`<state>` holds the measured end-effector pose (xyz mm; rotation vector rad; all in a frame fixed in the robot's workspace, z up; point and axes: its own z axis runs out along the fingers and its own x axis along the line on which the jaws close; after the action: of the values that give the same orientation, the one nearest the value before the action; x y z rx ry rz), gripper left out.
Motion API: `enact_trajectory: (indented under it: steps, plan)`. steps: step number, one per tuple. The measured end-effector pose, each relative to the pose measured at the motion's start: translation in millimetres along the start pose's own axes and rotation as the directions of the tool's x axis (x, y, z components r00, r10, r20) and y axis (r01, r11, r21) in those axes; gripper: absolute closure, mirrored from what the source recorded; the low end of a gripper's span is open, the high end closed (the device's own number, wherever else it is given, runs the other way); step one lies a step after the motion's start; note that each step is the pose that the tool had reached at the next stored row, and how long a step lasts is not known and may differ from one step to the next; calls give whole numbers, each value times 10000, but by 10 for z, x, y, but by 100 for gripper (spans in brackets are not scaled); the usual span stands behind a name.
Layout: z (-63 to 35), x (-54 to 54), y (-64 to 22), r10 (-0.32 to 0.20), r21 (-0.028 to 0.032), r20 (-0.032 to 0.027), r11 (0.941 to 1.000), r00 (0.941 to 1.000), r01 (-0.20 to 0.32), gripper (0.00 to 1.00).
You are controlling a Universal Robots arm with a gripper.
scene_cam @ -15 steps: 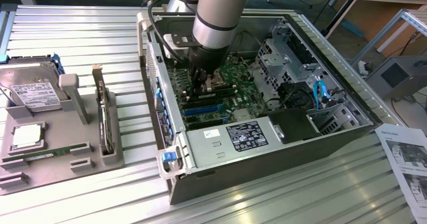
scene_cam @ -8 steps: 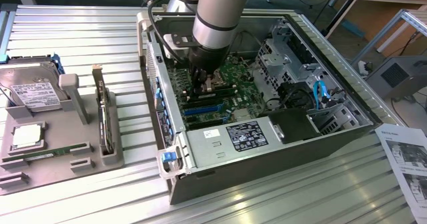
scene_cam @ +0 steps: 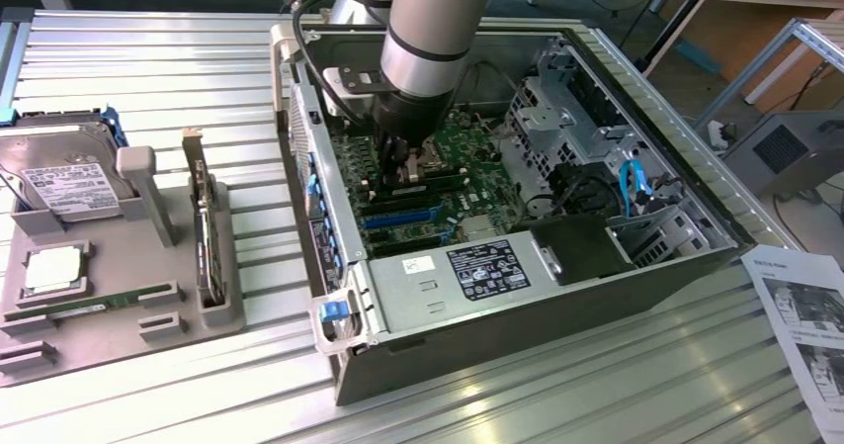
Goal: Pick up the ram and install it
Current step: 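Press down the ram until it locks into place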
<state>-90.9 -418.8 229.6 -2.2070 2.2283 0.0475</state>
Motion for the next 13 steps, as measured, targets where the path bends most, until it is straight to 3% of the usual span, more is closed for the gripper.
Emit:
enact_trajectory:
  steps: [13]
  plan:
    - [2,0,0,0,2,3,10000,10000,0,89]
